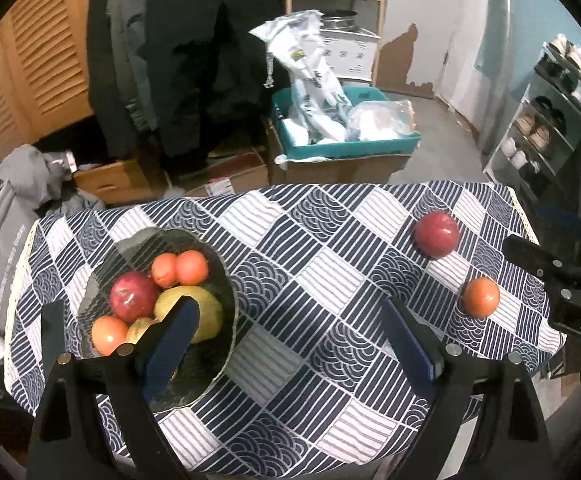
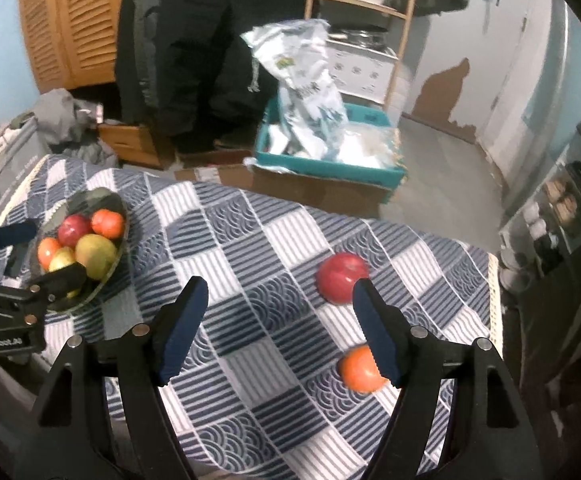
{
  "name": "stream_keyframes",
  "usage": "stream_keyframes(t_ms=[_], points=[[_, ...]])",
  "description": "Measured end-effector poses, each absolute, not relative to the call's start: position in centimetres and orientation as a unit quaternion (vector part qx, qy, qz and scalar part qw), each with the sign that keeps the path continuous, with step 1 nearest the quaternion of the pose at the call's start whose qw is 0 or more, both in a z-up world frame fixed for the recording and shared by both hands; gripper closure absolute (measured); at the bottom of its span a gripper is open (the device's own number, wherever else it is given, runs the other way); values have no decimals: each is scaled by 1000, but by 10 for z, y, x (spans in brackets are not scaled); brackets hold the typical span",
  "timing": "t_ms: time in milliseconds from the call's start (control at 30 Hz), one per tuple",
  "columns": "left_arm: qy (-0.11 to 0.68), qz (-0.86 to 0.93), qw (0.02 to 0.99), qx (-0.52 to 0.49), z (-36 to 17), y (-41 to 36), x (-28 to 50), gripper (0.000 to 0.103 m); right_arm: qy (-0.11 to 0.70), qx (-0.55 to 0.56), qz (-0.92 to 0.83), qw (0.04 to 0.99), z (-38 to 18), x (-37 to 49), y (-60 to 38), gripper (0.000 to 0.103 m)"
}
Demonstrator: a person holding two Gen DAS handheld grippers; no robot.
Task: Organize fruits
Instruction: 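Move both open tools toward the remaining red apple and orange, then grasp the orange with the right tool while the left tool grasps the red apple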
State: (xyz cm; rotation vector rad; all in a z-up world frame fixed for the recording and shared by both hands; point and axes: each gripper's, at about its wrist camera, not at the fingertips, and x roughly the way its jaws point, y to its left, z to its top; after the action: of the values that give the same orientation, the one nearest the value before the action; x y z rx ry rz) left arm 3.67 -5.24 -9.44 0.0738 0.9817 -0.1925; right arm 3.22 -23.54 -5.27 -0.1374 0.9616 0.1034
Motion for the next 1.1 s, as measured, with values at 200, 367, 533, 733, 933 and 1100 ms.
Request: stream_keyframes(t_ms=[200,367,533,733,933,1100], points=[[474,-105,872,62,-103,-77,39,10,478,-49,21,877,-66,29,-269,28],[485,-112,865,70,-114,-91,46,10,495,-36,-3,868,-78,29,-297,28],[493,-114,858,83,-125,-104,54,10,522,-26,-24,852,-96,31,-322,28],[506,-120,849,95,-141,-116,62,10,560,-15,-30,828,-128,38,-337,28],[521,-121,838,110,-163,-125,68,10,598,-17,-25,801,-163,41,-340,28],[526,-123,833,119,-174,-132,70,10,621,17,-25,783,-189,46,-352,28]])
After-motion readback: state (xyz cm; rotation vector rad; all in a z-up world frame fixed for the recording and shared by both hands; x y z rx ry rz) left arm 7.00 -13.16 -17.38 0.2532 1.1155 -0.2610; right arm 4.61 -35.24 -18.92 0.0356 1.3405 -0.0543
